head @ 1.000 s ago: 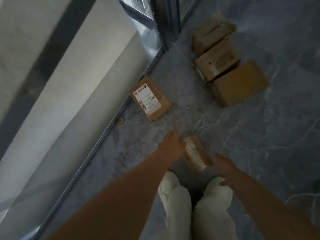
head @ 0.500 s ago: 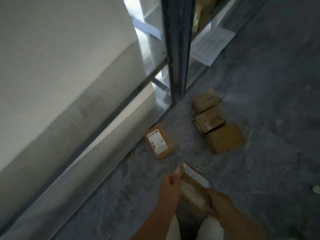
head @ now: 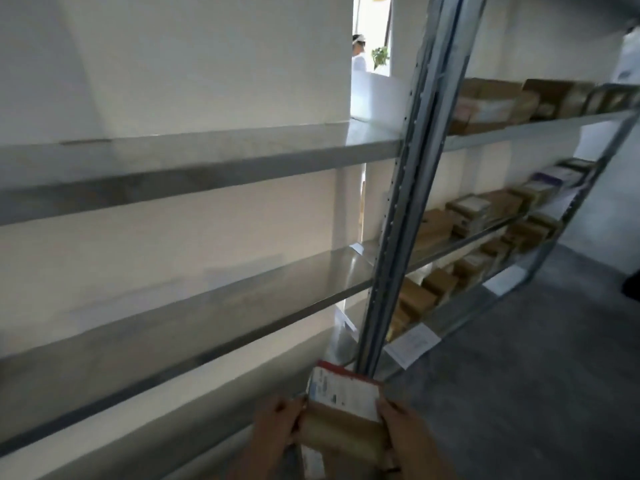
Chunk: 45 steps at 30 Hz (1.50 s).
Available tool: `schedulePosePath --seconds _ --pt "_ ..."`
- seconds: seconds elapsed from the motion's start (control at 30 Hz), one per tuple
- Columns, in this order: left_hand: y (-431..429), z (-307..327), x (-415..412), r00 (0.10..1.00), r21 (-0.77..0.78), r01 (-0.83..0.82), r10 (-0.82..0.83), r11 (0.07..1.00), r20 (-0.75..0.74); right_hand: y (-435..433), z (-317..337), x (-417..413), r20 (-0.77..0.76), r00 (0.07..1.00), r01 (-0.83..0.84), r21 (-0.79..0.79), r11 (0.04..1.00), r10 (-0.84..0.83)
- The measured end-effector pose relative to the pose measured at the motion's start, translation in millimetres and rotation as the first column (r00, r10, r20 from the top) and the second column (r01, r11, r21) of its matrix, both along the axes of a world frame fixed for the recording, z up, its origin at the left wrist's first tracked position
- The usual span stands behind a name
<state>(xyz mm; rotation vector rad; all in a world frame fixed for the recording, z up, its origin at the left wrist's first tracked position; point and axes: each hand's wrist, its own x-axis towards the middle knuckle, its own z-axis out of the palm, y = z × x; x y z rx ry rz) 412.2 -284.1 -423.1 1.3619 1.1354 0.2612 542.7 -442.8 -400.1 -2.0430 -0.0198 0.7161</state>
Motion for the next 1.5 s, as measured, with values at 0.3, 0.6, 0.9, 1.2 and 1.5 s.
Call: schedulePosePath --seconds 0.3,0.6,0.9,1.2,1.5 --pt "-59 100 -159 0.936 0.006 -0.22 0.21 0.975 0.283 -28 103 -125 0.172 0.969 -0.229 0.376 0.898 0.176" --pt "-76 156 -332 0.885 0.064 -0.325 0.28 0.943 0.372 5 151 -255 0.222 0.857 -0.513 0.448 0.732 0.465" --pt "-41 175 -553 0.765 0.052 -0.539 0.462 0.841 0.449 96 183 -463 0.231 0.694 -0.701 0.431 0.568 0.682" --pt "-30 151 -774 0.506 -0.069 -0.777 0.685 0.626 0.524 168 171 -696 0.234 0.51 -0.836 0.361 0.413 0.828" --pt "-58 124 -912 0.546 0.141 -0.825 0.706 0.548 0.45 176 136 -845 -0.037 0.356 -0.883 0.313 0.349 0.934"
